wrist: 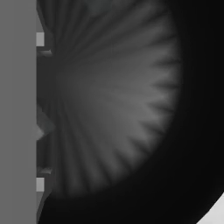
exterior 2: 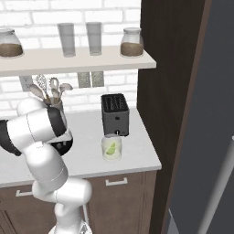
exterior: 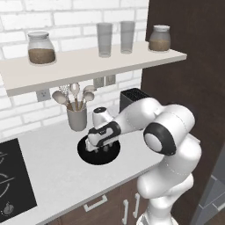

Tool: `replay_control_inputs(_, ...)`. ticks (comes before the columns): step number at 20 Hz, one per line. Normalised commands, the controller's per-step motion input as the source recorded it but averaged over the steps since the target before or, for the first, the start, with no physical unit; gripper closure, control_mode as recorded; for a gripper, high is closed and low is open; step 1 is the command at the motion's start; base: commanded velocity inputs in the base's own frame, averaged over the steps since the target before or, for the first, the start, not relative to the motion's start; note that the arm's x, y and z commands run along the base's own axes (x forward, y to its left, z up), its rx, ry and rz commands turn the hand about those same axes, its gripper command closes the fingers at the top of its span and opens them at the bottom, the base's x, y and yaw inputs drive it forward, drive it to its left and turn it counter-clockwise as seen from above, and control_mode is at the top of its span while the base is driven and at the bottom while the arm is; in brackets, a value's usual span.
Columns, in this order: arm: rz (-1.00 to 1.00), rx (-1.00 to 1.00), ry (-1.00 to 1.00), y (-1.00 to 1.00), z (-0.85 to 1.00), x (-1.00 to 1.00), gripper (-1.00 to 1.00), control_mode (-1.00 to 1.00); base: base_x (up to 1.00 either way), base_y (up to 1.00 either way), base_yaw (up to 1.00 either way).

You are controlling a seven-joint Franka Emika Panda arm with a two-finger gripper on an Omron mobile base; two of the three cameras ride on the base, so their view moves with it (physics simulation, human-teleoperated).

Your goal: Grab a lemon wedge from the fridge and one ice cube from the ice bowl, and put them in the glass of lemonade.

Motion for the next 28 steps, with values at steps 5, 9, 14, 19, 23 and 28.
replay_control_inputs(5, 0.03, 0.00, 0.00, 0.10, -0.18, -0.18, -1.00, -1.00, 0.00, 0.00, 0.00)
replay_control_inputs(9, 0.00, 0.00, -0.01, 0.00, 0.00, -0.13, -1.00, -1.00, 0.00, 0.00, 0.00)
replay_control_inputs(14, 0.00, 0.00, 0.00, 0.00, 0.00, 0.00, -1.00, -1.00, 0.00, 0.00, 0.00)
replay_control_inputs(19, 0.00, 0.00, 0.00, 0.00, 0.00, 0.00, -1.00, -1.00, 0.00, 0.00, 0.00)
replay_control_inputs(23, 0.00, 0.00, 0.00, 0.00, -0.07, 0.00, -1.00, -1.00, 0.00, 0.00, 0.00)
replay_control_inputs(28, 0.00, 0.00, 0.00, -0.01, -0.02, -0.09, -1.00, -1.00, 0.00, 0.00, 0.00)
